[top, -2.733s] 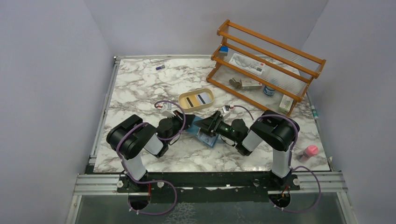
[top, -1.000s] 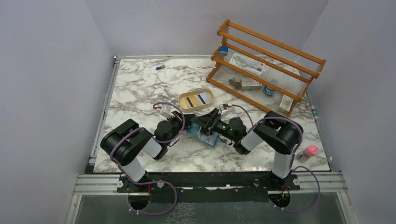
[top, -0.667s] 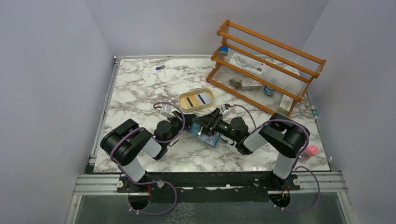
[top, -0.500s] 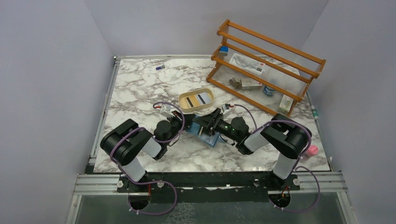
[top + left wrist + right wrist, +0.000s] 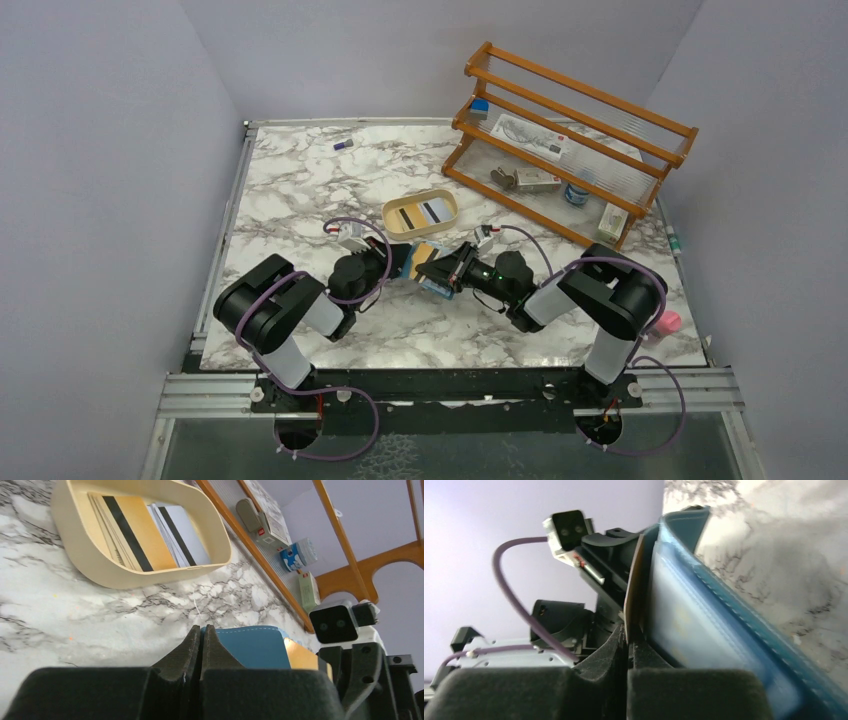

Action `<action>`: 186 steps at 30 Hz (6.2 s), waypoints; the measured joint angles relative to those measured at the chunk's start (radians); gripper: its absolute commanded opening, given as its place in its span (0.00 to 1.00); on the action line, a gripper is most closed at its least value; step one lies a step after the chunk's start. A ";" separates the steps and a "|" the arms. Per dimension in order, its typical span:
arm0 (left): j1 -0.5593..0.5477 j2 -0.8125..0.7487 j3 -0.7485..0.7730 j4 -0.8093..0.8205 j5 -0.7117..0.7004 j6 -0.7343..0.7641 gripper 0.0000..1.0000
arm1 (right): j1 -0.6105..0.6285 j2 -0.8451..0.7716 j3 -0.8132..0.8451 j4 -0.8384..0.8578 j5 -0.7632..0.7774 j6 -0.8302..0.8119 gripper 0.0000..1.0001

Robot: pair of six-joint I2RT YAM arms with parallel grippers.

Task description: Take the credit cards out of the card holder

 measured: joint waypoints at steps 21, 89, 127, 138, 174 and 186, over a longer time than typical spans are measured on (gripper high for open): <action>0.020 -0.047 -0.005 -0.148 -0.028 0.069 0.00 | -0.024 0.037 0.045 -0.164 -0.114 -0.039 0.01; 0.037 -0.517 -0.179 -0.491 -0.093 0.129 0.00 | -0.174 0.470 1.227 -1.512 -0.216 -1.161 0.39; -0.010 -0.356 -0.061 -0.563 -0.169 0.080 0.00 | -0.245 -0.266 0.562 -1.494 -0.003 -1.105 0.67; -0.054 -0.325 -0.047 -0.565 -0.330 -0.051 0.00 | -0.220 -0.489 0.238 -1.450 -0.020 -0.973 0.68; -0.256 -0.216 0.171 -0.869 -0.704 -0.181 0.00 | -0.118 -0.261 0.263 -1.324 0.155 -0.952 0.78; -0.265 -0.188 0.171 -0.874 -0.706 -0.189 0.00 | -0.118 -0.486 0.211 -1.265 0.135 -0.963 0.61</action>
